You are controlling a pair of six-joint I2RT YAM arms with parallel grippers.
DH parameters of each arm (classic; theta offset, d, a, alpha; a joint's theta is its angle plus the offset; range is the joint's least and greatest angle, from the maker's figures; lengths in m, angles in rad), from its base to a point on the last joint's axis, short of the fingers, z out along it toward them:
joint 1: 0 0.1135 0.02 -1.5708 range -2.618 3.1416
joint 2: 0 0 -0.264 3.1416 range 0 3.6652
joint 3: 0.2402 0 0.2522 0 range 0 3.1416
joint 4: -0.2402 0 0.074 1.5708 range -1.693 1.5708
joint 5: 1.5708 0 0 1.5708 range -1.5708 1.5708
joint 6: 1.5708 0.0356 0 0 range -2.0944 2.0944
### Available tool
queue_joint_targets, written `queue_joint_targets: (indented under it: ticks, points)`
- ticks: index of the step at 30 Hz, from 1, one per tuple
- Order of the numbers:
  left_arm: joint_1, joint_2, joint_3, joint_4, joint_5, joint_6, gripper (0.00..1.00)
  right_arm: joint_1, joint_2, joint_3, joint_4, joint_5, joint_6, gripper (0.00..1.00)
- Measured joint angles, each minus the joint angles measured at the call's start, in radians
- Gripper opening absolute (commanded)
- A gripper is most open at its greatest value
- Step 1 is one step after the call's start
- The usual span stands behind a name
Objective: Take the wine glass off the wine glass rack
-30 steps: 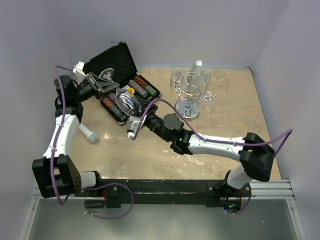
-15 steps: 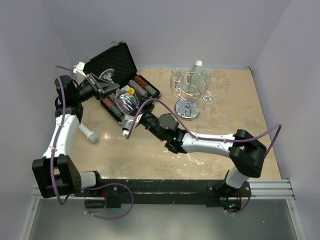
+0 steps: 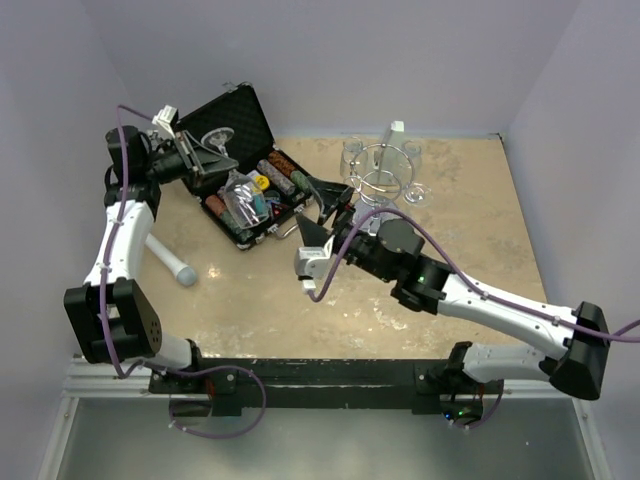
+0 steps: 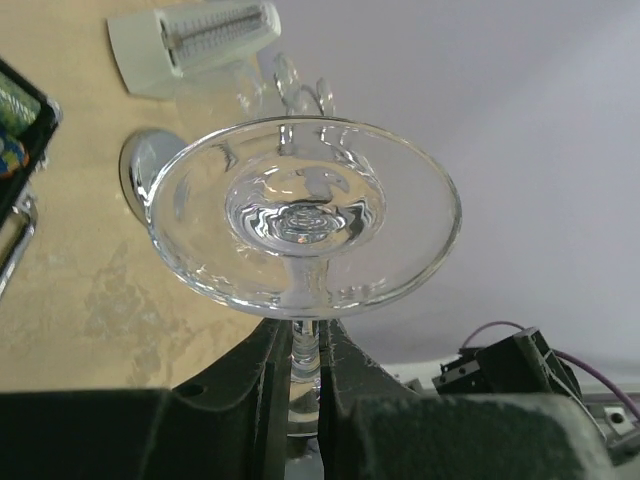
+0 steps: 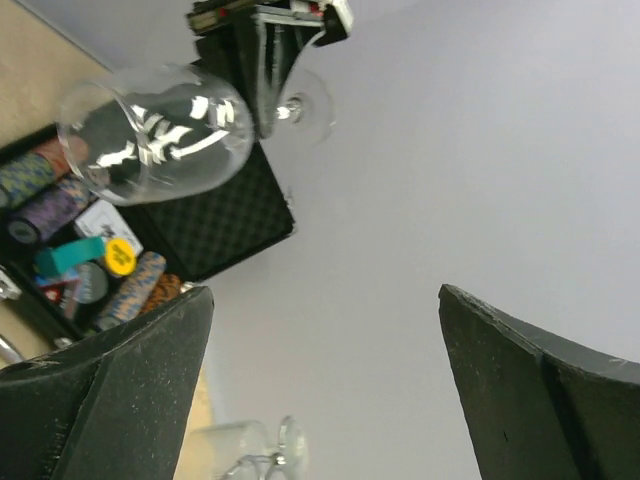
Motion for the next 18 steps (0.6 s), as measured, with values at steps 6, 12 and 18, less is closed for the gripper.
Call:
queue_joint_targets:
  ticks: [6, 12, 18]
  points:
    - [0.000, 0.020, 0.002, -0.292, 0.118, 0.151, 0.00, -0.035, 0.014, -0.042, -0.025, -0.096, -0.238, 0.98]
    - [0.000, 0.019, 0.005, -0.540, 0.216, 0.314, 0.00, -0.036, 0.174, -0.029, -0.110, -0.191, -0.423, 0.99]
    - [0.000, -0.021, -0.047, -0.629, 0.231, 0.377, 0.00, -0.036, 0.211, -0.025, -0.096, -0.276, -0.525, 0.99]
